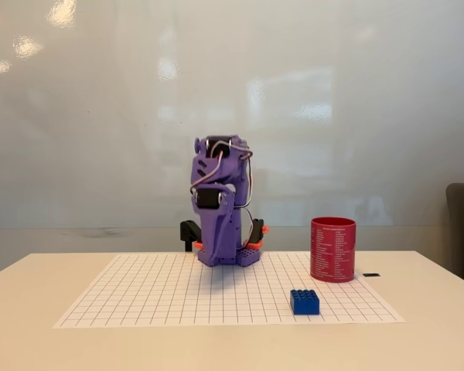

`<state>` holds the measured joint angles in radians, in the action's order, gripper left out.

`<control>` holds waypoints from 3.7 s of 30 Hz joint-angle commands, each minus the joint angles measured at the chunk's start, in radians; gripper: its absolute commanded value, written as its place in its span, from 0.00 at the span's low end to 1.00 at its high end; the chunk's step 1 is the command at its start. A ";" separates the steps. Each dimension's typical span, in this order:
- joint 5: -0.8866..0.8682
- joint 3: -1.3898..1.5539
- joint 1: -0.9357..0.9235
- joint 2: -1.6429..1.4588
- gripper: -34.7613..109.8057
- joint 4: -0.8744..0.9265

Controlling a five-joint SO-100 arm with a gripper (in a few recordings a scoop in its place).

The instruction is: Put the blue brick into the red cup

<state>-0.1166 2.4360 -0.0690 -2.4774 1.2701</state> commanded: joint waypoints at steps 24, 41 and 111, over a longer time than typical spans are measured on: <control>-0.193 -1.042 0.394 0.953 0.24 0.422; -0.568 -0.854 0.534 0.976 0.24 0.114; -0.456 -0.815 0.660 1.043 0.50 0.156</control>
<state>-0.5783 1.5877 0.5170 -1.3208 1.4343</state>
